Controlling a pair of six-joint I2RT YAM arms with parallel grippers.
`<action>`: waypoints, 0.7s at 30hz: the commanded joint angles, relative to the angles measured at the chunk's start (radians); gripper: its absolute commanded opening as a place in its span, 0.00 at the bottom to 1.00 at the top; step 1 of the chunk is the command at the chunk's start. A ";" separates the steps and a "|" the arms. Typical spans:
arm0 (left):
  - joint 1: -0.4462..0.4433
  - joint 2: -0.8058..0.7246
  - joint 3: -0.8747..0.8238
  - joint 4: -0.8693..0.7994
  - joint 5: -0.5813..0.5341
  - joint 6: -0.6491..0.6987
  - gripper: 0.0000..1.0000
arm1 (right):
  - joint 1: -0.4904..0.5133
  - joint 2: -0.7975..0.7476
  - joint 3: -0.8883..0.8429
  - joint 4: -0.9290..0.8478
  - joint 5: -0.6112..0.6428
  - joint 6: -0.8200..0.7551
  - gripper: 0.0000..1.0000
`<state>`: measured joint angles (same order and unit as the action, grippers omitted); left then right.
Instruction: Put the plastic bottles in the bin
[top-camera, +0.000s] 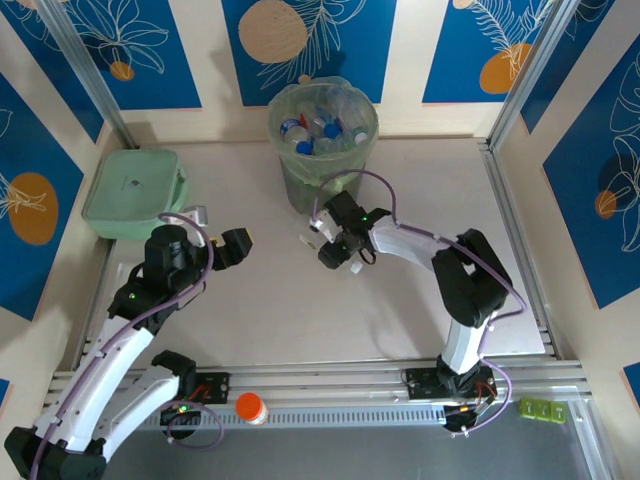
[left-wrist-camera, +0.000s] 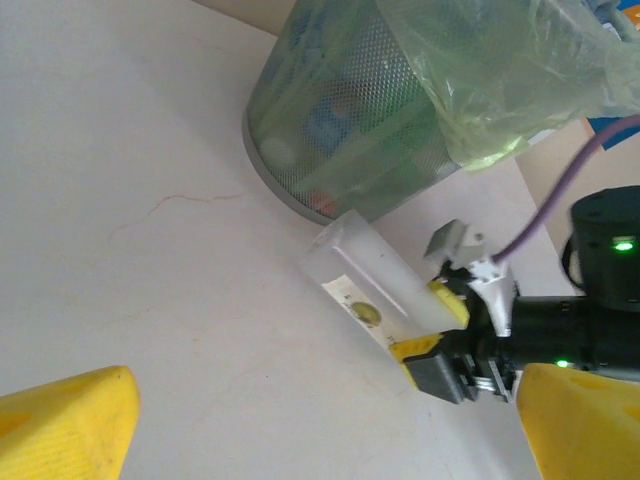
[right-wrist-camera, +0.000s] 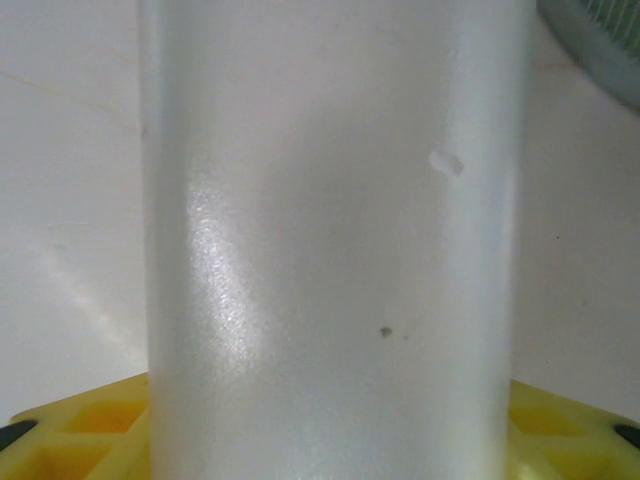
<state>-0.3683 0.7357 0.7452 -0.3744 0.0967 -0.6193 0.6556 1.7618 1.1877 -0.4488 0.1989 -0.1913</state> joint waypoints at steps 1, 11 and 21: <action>0.008 -0.028 0.033 0.041 0.045 0.006 1.00 | 0.023 -0.116 -0.023 -0.005 -0.062 -0.016 0.57; 0.009 -0.018 0.120 0.019 0.099 -0.045 1.00 | 0.084 -0.474 -0.059 -0.070 -0.150 0.051 0.57; 0.006 0.084 0.373 -0.090 0.147 0.075 1.00 | -0.064 -0.599 0.184 -0.134 -0.237 0.185 0.53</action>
<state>-0.3687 0.7914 1.0481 -0.4034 0.2287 -0.6163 0.6525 1.1568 1.2842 -0.5793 0.0162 -0.0849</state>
